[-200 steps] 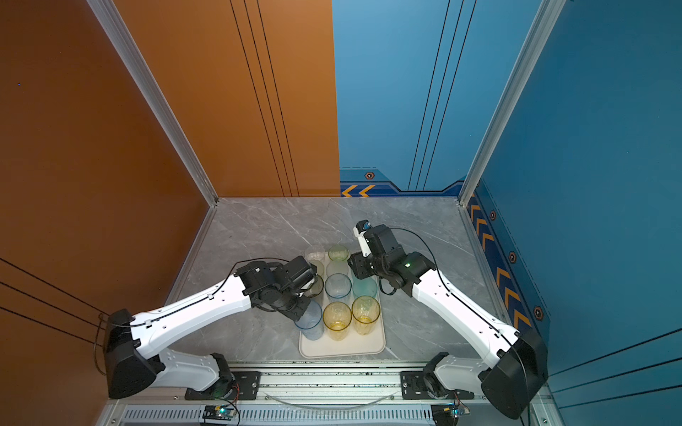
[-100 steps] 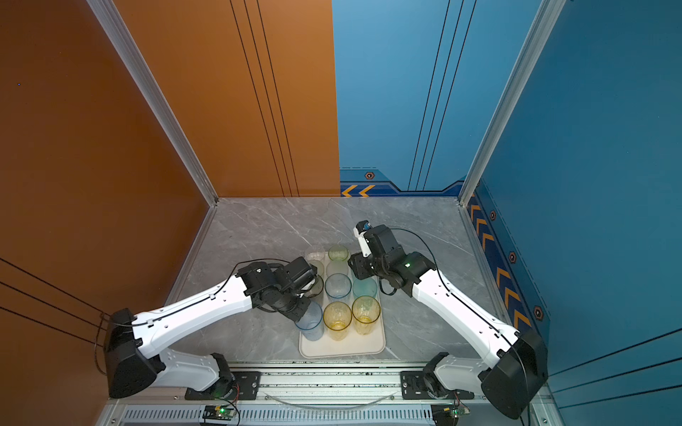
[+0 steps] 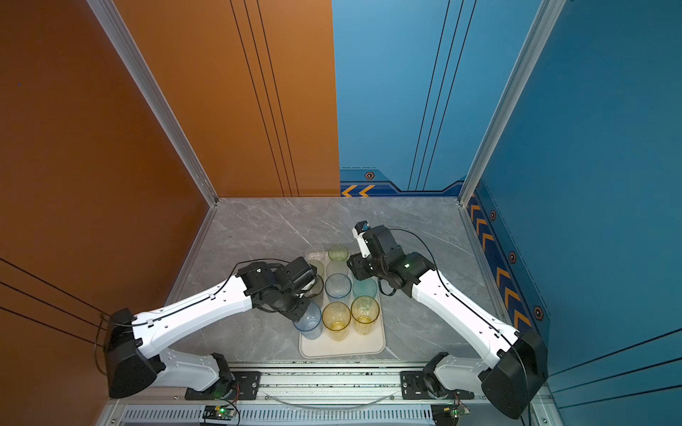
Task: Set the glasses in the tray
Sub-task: 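Lower the pale blue cup onto the tray's near corner beside the yellow cups, then open the left gripper to release the pale blue cup on the tray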
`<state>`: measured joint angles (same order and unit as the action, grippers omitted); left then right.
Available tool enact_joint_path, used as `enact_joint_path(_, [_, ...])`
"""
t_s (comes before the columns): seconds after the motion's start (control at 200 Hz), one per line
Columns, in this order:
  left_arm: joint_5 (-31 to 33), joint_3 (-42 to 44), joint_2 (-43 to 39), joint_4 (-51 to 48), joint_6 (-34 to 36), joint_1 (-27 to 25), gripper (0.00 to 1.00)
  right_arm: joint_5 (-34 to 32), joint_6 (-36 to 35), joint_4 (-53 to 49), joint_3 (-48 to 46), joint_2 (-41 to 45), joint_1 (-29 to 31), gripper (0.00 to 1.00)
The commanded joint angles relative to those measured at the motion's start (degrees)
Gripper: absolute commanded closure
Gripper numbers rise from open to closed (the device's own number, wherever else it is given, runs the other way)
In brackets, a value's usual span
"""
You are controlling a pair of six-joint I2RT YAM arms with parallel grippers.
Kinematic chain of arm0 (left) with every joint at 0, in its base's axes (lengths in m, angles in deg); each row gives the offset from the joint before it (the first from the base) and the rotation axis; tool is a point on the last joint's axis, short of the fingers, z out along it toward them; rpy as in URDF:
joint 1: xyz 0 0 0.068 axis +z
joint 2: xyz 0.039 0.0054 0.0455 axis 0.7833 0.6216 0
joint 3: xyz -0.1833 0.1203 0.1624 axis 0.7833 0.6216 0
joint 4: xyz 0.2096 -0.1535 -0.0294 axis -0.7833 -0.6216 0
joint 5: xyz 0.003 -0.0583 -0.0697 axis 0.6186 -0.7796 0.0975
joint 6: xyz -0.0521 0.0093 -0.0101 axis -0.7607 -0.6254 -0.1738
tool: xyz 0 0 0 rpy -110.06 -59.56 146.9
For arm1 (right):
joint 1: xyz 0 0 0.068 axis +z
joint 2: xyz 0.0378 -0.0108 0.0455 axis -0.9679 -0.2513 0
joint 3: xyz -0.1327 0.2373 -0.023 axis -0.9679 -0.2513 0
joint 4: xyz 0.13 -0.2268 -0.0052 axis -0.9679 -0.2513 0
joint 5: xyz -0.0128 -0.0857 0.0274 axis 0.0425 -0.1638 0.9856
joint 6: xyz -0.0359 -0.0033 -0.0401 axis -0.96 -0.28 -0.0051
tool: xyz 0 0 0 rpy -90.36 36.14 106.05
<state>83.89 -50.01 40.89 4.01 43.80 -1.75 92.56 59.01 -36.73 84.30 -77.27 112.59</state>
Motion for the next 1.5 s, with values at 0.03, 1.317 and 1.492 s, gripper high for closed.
enact_joint_path(0.03, [0.45, 0.1, 0.85, -1.04, 0.13, -0.8, 0.87, -0.78, 0.14, -2.02, 1.99, -0.59, 0.44, 0.51])
enact_joint_path(1.317, [3.39, 0.02, -3.22, -1.05, 0.04, -0.1, 0.66, -1.12, 0.13, -2.57, 2.3, -1.03, 0.7, 0.5])
enact_joint_path(1.492, [4.03, -0.09, -3.82, -0.81, 1.07, 0.8, 0.65, -1.62, 0.22, -2.82, 2.77, -1.68, 0.73, 0.5])
